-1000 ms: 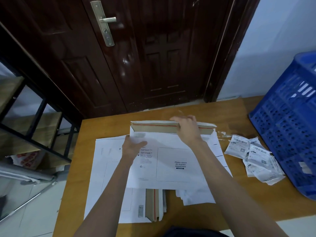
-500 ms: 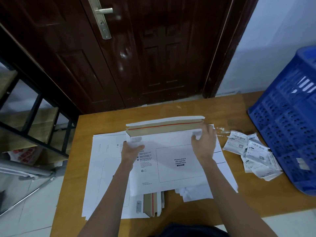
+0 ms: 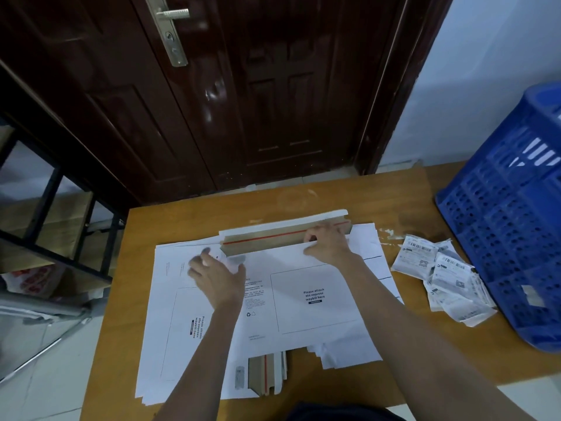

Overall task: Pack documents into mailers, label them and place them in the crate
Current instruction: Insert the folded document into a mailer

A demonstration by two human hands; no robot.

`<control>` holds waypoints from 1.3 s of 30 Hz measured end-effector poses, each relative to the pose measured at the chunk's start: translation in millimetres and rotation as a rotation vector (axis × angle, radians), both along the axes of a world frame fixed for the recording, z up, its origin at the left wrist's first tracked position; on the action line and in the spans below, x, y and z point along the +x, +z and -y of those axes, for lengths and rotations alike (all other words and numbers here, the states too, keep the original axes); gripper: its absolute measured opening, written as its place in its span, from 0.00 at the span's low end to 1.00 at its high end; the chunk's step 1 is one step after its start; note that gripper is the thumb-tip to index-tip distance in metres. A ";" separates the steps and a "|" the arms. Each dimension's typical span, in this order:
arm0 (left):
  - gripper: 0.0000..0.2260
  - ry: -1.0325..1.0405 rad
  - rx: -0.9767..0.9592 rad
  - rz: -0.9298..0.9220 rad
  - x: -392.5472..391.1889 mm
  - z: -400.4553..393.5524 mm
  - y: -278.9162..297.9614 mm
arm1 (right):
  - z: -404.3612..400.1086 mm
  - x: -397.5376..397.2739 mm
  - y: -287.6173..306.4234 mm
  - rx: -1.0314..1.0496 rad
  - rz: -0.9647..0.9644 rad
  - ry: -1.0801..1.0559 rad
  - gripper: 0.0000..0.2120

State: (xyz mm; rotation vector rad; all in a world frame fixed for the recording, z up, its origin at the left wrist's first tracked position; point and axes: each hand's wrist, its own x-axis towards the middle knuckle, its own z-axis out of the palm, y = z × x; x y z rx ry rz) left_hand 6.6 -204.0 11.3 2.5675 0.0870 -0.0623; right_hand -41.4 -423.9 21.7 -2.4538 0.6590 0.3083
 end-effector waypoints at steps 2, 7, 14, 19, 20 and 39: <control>0.23 -0.275 0.163 0.304 3.2 3.6 1.8 | 1.3 2.5 -2.6 0.000 0.014 0.036 0.09; 0.29 -0.741 0.310 -0.032 26.7 16.8 0.6 | 3.0 1.8 -10.8 0.102 -0.005 -0.008 0.09; 0.24 -0.828 0.552 -0.169 54.1 18.8 -4.5 | 15.0 3.4 -18.9 0.179 -0.034 -0.040 0.06; 0.21 -0.793 0.430 -0.157 54.9 21.9 -8.9 | 21.9 2.0 -22.8 0.122 -0.041 -0.037 0.09; 0.21 -0.782 0.409 -0.162 54.6 21.7 -9.4 | 22.5 1.1 -22.1 0.089 -0.033 -0.035 0.11; 0.28 -0.099 0.248 -0.388 34.9 -16.6 -6.9 | 4.2 23.6 -13.7 -0.079 -0.015 -0.013 0.23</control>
